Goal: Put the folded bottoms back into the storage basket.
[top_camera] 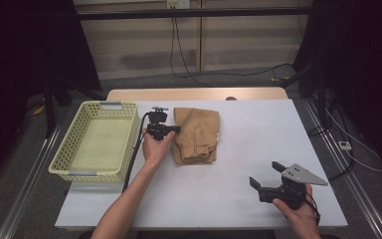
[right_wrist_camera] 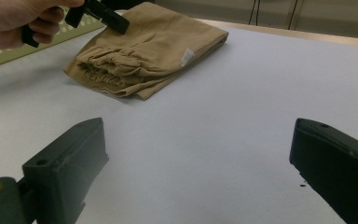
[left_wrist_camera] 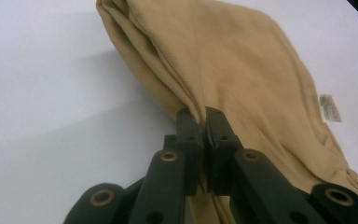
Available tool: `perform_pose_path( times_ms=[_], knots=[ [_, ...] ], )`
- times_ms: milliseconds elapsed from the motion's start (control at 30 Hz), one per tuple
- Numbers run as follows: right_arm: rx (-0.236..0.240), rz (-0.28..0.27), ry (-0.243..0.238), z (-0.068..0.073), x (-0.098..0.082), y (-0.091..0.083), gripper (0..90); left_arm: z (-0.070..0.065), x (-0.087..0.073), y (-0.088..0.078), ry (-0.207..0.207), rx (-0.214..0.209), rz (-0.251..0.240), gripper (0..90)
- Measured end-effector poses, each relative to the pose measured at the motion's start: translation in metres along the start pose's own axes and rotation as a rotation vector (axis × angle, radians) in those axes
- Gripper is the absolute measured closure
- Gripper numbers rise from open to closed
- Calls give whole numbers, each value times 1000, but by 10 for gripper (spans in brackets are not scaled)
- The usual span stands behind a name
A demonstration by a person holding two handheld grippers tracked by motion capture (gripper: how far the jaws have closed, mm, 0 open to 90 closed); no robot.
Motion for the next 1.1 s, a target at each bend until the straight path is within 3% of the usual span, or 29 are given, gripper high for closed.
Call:
perform_pose_path(
  times_ms=[333, 900, 1100],
  knots=[
    [4, -1, 1, 0, 0, 0, 42, -17, 9, -16, 36, -61, -58, 861],
    [7, -4, -2, 1, 0, -1, 42, -42, 23, -46, 157, -80, -125, 864],
    [6, -4, 2, 1, 0, -1, 42, -49, 30, -54, 205, -65, -117, 865]
  ],
)
Point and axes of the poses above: each handheld gripper's, and its own axes: y roughly forward along the jaws, x roughly out of its top, z roughly to its left, the point moved 7 cm from there along y, roughly forward along the jaws, and after that the axes turned 5 degrees about -y, right-handed, at the moved point
